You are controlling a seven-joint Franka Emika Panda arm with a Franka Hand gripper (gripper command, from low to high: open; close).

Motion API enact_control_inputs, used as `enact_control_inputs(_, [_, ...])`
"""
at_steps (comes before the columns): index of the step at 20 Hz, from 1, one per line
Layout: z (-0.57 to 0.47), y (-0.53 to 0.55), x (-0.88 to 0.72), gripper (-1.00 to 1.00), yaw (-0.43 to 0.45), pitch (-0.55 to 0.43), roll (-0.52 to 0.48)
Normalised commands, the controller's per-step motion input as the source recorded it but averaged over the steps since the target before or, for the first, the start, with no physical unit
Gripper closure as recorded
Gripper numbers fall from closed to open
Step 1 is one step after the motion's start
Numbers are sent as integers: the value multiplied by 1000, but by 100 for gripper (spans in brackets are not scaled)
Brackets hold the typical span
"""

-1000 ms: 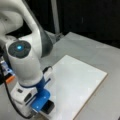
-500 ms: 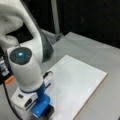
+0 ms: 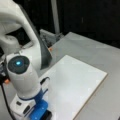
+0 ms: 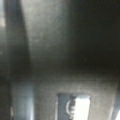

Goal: Erasing curve lines

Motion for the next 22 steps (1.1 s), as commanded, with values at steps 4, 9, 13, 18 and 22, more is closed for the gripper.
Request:
enact_control_inputs(4, [12, -126, 147, 100, -43, -6, 178])
enact_control_inputs(9, [31, -123, 136, -100, -46, -24, 139])
enact_control_inputs(13, [25, -102, 122, -100, -47, -48, 119])
enact_control_inputs(18, [96, -41, 90, -100, -76, -45, 88])
enact_control_inputs(22, [280, 44, 7, -100, -111, 0, 39])
